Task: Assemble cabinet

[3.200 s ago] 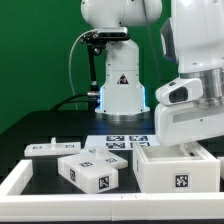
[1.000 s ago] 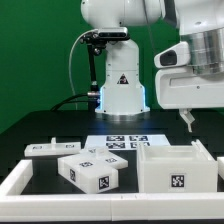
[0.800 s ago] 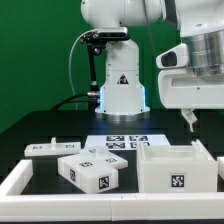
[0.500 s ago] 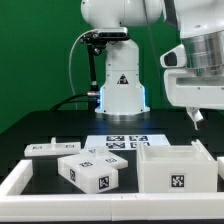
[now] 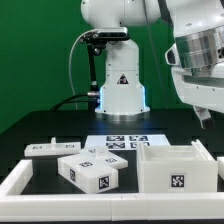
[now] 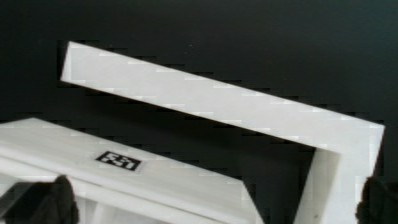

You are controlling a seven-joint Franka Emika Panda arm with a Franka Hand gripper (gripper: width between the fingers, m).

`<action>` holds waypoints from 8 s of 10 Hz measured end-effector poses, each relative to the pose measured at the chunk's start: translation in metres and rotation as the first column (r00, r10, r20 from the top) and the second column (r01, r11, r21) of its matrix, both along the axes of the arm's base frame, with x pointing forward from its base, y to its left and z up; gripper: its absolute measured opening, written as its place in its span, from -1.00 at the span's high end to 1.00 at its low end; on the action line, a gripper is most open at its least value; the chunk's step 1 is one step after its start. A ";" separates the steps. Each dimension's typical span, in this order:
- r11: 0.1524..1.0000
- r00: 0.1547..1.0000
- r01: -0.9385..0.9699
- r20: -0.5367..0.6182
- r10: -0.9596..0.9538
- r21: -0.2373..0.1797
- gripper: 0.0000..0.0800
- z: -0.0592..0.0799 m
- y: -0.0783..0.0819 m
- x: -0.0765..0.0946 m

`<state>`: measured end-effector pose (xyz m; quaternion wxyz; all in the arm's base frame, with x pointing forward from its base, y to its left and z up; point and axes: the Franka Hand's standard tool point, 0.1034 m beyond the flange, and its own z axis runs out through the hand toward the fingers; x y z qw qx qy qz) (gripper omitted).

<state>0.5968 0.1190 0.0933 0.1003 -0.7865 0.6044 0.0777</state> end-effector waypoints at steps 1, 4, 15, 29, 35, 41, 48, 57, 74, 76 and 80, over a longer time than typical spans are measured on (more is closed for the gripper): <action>1.000 1.000 -0.013 0.002 0.013 0.001 -0.99 -0.003 -0.004 0.002; 0.999 0.999 -0.043 0.031 0.043 -0.016 -0.99 -0.020 -0.039 0.030; 0.998 0.998 -0.046 0.051 0.048 -0.035 0.79 -0.039 -0.051 0.032; 0.957 0.952 0.290 0.098 -0.289 0.006 0.79 -0.038 -0.020 0.058; 0.953 0.948 0.304 0.100 -0.303 0.004 0.25 -0.038 -0.020 0.059; 0.990 0.977 0.144 0.160 -0.140 -0.011 -0.89 -0.006 -0.032 0.050; 0.946 0.934 -0.322 0.148 0.325 -0.043 -0.99 0.010 -0.072 0.026; 0.834 0.822 -0.539 0.143 0.551 -0.118 -0.99 0.001 -0.115 -0.011; 0.432 0.432 -0.878 0.044 0.901 -0.205 -0.99 -0.035 -0.196 -0.113; 0.428 0.429 -0.880 0.045 0.902 -0.207 -0.99 -0.035 -0.196 -0.112; 0.287 0.288 -0.933 0.030 0.957 -0.216 -0.99 -0.038 -0.251 -0.150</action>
Offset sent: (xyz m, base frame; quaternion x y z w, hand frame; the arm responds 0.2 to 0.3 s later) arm 0.0347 -0.0349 -0.0106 0.0134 0.0138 -0.0310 0.9993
